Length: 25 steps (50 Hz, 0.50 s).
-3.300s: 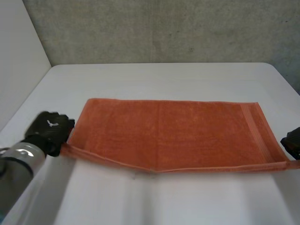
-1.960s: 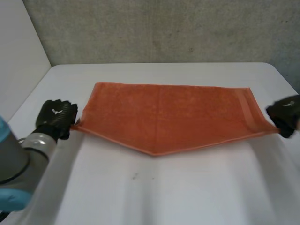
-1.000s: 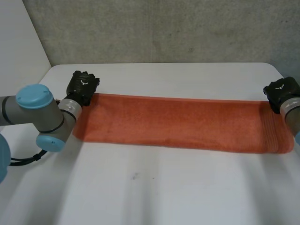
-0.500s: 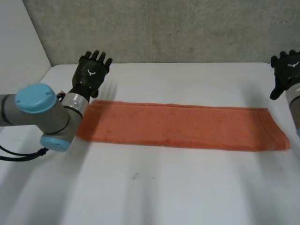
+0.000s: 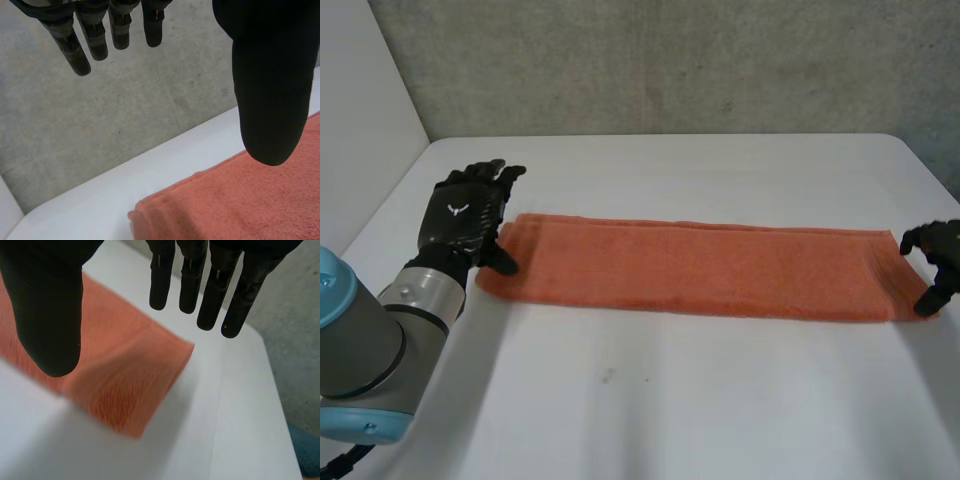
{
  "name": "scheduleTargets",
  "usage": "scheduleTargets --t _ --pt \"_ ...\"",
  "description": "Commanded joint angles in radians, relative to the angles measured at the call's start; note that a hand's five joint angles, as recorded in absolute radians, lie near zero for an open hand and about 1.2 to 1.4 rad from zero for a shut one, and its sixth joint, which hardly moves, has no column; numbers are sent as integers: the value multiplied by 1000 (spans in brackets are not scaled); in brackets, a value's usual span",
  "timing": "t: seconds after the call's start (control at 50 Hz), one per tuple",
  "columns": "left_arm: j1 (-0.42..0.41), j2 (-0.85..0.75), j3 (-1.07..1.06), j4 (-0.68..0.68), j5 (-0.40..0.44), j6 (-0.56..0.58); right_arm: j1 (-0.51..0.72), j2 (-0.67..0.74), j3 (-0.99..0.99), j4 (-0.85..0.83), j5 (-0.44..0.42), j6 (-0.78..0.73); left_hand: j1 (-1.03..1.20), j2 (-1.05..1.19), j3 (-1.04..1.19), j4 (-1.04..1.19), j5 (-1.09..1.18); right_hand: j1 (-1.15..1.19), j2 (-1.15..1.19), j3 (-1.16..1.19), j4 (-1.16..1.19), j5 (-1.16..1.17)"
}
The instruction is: Fold the laundry
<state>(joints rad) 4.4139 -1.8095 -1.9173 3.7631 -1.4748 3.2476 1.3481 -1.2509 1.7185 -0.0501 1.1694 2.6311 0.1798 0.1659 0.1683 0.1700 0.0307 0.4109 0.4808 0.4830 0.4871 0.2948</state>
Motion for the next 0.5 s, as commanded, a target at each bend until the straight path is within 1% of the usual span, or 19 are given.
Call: scheduleTargets --t 0.02,0.14,0.38,0.42,0.44,0.46,0.48,0.5 --pt "1 -10 3 1 -24 -2 -24 117 -10 -28 -20 -123 -5 9 6 5 -31 202 132 130 126 144" --pt "2 -13 -8 6 -24 -2 -40 159 -11 -77 -50 -131 -5 9 6 5 -31 293 223 221 217 235" --pt "2 -17 -11 12 -24 0 -38 211 -40 -88 -48 -134 -5 9 6 5 -31 426 356 354 349 367" --pt "2 -17 -11 14 -22 0 -38 223 -49 -88 -48 -135 -5 9 6 5 -31 525 455 453 449 466" --pt "2 -20 -11 12 -22 0 -38 223 -49 -88 -48 -135 -5 9 6 5 -31 525 456 453 449 467" --pt "2 -22 -11 12 -24 0 -38 226 -53 -88 -47 -135 -5 9 6 5 -31 682 613 610 606 624" --pt "2 -22 -11 12 -24 0 -38 226 -53 -88 -46 -135 -5 9 6 5 -31 684 614 612 608 626" --pt "2 -22 -12 12 -24 0 -40 226 -57 -89 -43 -135 -5 9 6 5 -31 890 820 818 814 832"
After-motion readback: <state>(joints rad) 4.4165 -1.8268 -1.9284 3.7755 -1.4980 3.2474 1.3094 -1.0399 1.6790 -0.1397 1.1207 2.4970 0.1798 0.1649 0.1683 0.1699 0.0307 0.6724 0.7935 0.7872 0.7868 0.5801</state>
